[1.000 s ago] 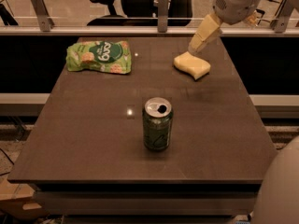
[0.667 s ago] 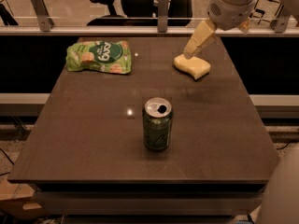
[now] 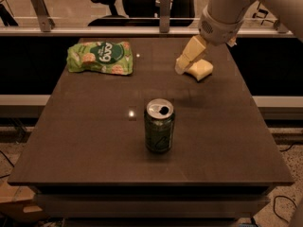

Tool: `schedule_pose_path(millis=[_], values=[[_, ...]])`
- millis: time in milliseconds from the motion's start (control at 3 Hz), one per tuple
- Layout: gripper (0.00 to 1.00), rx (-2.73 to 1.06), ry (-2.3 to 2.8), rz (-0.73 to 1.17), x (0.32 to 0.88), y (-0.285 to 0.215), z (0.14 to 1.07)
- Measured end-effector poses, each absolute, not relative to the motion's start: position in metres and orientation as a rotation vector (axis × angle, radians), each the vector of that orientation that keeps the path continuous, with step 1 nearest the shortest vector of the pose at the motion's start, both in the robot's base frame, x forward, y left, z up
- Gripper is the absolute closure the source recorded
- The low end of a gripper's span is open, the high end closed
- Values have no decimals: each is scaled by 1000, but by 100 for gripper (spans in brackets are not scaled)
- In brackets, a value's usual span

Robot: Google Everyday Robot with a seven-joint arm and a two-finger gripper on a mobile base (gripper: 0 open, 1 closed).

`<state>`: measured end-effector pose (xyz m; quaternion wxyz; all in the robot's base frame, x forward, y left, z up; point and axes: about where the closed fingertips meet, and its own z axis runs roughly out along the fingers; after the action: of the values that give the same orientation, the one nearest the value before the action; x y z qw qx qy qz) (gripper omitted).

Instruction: Pick sponge

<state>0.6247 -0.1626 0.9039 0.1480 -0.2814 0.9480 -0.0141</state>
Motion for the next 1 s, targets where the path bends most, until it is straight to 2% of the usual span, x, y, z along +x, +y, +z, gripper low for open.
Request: schedule_pose_path(millis=[1000], values=[[0, -875, 2675, -51, 637, -151, 887]])
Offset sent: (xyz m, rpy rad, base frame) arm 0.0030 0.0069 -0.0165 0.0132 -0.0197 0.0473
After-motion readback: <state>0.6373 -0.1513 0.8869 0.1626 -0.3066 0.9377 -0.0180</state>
